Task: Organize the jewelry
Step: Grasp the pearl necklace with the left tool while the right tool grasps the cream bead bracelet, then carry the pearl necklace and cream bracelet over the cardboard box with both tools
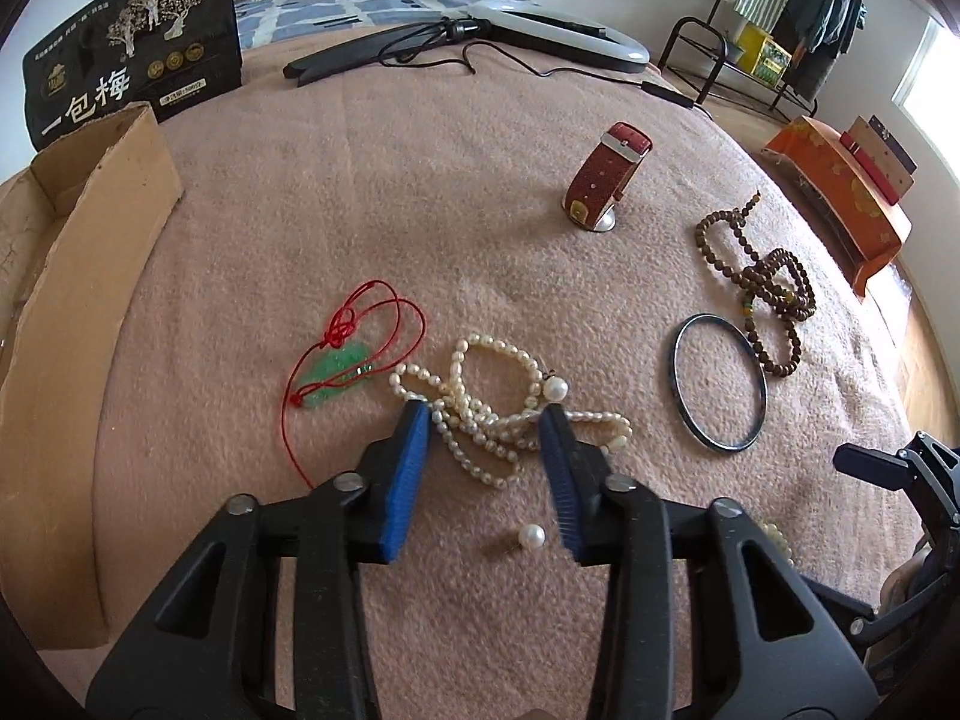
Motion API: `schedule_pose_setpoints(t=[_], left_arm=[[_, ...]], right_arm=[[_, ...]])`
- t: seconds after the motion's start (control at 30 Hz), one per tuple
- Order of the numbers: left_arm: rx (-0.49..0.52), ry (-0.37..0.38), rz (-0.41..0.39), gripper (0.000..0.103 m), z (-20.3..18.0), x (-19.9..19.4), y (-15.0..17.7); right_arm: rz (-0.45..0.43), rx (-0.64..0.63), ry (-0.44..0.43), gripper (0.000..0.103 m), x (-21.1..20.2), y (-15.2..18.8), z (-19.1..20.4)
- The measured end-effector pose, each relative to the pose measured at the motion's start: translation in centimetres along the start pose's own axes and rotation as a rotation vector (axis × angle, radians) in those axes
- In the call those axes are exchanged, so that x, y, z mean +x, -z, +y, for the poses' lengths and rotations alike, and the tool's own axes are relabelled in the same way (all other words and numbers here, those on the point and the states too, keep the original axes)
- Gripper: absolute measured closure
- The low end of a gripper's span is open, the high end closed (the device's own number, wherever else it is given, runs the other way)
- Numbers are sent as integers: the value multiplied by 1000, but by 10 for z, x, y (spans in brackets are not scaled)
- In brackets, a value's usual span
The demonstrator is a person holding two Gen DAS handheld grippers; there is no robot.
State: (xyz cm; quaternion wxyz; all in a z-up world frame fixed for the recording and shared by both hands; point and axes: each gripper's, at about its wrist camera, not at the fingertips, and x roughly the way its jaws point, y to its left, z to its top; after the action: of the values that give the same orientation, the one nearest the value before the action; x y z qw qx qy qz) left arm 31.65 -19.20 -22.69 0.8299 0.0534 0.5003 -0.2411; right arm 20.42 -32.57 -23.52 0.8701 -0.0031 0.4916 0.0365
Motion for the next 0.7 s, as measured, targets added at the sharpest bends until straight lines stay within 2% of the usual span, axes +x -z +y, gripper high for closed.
schedule_pose_setpoints(t=[0.1, 0.23, 0.3, 0.37, 0.4, 0.47, 0.5, 0.57, 0.7], left_arm=[[19, -1, -4, 78, -3, 2, 1], [30, 4, -8, 88, -6, 2, 4], [33, 0, -11, 90, -6, 2, 4], [32, 0, -14, 91, -7, 1, 5], [30, 1, -14, 92, -7, 1, 6], [28, 3, -16, 93, -7, -1, 6], [28, 0, -17, 94, -8, -1, 6], [25, -2, -23, 94, -8, -3, 7], [-2, 5, -37, 98, -5, -12, 9]], right_arm=[[11, -8, -3, 19, 5, -1, 3], [37, -21, 6, 31, 14, -1, 7], [40, -27, 12, 34, 15, 0, 8], [40, -28, 16, 50, 14, 0, 9], [39, -27, 15, 54, 14, 0, 9], [42, -22, 2, 74, 12, 0, 8], [44, -17, -7, 78, 12, 0, 7], [47, -6, -28, 95, 10, 0, 5], [41, 26, -46, 97, 8, 1, 3]])
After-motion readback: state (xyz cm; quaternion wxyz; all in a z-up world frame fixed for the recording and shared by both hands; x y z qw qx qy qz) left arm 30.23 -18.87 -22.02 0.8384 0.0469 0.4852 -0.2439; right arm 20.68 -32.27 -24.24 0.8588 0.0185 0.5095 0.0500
